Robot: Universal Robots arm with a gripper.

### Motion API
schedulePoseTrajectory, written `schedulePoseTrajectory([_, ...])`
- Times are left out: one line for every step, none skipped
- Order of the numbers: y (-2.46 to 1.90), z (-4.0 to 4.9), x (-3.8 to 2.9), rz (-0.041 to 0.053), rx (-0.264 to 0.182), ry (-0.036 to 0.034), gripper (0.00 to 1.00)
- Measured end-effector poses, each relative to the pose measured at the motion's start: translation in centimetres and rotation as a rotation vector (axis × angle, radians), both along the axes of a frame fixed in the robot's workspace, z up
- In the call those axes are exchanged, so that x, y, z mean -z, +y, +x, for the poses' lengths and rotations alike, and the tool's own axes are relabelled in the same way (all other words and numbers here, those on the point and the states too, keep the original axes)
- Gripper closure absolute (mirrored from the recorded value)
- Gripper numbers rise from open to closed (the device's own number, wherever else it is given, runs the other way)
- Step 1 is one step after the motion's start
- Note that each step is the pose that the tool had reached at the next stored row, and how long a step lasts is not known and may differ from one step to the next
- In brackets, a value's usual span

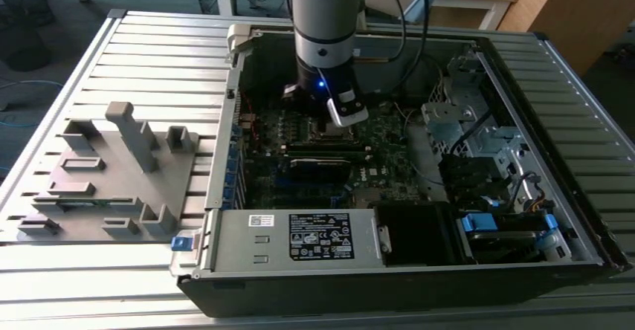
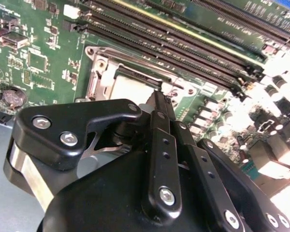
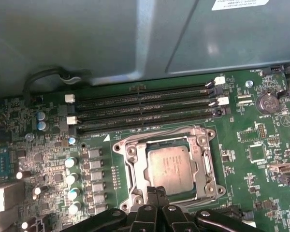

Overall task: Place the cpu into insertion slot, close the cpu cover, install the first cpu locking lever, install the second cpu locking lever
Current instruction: 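Install the second cpu locking lever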

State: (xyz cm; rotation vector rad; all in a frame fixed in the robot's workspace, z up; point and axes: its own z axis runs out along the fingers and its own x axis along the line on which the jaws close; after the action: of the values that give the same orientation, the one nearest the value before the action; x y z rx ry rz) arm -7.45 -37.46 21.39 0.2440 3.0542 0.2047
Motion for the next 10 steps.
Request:
schedulePoseTrajectory([0.08,0.08,0.01,-0.0001,0.0,0.0,0.9])
schedulePoseTrajectory([0.15,0.17,0.02,-0.0002,0.0,0.0001,0.9])
schedulePoseTrajectory([0.23,0.25,0.03,-0.0004,0.0,0.0002,0.9])
schedulePoseTrajectory([0.32,0.33,0.04,-0.0006,0.0,0.0002,0.9])
schedulePoseTrajectory([0.41,0.42,0.05,-0.0007,0.0,0.0003,0.9])
schedulePoseTrajectory([0.51,0.51,0.07,-0.0018,0.0,0.0003,0.9])
schedulePoseTrajectory([0.6,0.59,0.08,-0.0045,0.0,0.0005,0.9])
schedulePoseTrajectory([0.69,0.64,0.09,-0.0079,0.0,0.0007,0.9])
schedulePoseTrajectory([0.8,0.69,0.09,-0.0112,0.0,0.0008,0.9])
schedulePoseTrajectory([0.93,0.73,0.1,-0.0151,0.0,0.0008,0.9])
